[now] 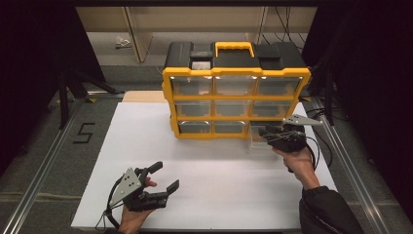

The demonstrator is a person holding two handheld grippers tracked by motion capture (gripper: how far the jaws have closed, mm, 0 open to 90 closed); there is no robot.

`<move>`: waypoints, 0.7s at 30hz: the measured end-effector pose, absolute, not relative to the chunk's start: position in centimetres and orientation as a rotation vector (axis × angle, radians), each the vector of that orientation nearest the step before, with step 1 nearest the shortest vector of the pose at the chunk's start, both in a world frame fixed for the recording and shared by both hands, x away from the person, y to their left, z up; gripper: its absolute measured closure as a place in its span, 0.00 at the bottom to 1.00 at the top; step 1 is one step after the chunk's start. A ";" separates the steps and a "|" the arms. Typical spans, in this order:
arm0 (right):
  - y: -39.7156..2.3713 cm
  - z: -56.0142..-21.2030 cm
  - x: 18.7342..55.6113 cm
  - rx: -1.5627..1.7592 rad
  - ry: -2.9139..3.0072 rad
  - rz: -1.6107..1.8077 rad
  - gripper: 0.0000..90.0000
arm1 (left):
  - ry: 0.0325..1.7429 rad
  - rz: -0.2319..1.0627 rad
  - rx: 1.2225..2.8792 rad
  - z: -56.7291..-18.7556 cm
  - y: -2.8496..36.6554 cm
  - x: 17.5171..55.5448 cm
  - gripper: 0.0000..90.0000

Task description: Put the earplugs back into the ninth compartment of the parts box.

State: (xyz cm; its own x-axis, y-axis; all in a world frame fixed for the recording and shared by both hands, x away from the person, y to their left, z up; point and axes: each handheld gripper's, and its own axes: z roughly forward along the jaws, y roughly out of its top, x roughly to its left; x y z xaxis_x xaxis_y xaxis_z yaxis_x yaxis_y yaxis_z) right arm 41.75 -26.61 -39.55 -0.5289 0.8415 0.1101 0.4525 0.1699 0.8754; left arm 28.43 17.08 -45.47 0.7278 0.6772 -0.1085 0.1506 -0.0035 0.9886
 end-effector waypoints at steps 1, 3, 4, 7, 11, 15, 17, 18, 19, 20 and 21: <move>-26.6 -39.6 41.8 1.232 2.049 1.311 0.63 | 0.698 0.472 1.548 -45.5 17.1 28.4 0.19; -26.6 -39.5 41.8 1.231 2.037 1.306 0.59 | 0.697 0.471 1.548 -45.5 17.1 28.4 0.19; -26.6 -39.4 41.7 1.230 2.033 1.303 0.56 | 0.697 0.471 1.549 -45.5 17.1 28.4 0.19; -26.5 -39.2 41.6 1.231 2.020 1.302 0.49 | 0.696 0.470 1.550 -45.5 17.1 28.5 0.19; -26.2 -38.7 41.2 1.220 2.008 1.326 0.43 | 0.697 0.468 1.551 -45.5 17.1 28.5 0.19; -25.4 -37.9 40.3 1.170 2.003 1.378 0.40 | 0.698 0.462 1.551 -45.5 17.1 28.5 0.18; -25.2 -37.7 40.1 1.155 2.001 1.389 0.39 | 0.700 0.454 1.555 -45.5 17.0 28.6 0.18; -25.0 -37.6 39.9 1.133 1.999 1.396 0.39 | 0.699 0.454 1.557 -45.5 17.0 28.6 0.18; -24.7 -37.5 39.6 1.108 1.999 1.402 0.39 | 0.699 0.454 1.556 -45.5 17.0 28.5 0.18; -24.4 -37.3 39.4 1.084 2.000 1.407 0.39 | 0.699 0.454 1.555 -45.5 17.0 28.5 0.18; -24.1 -37.2 39.2 1.066 2.005 1.411 0.38 | 0.700 0.454 1.555 -45.5 17.0 28.5 0.18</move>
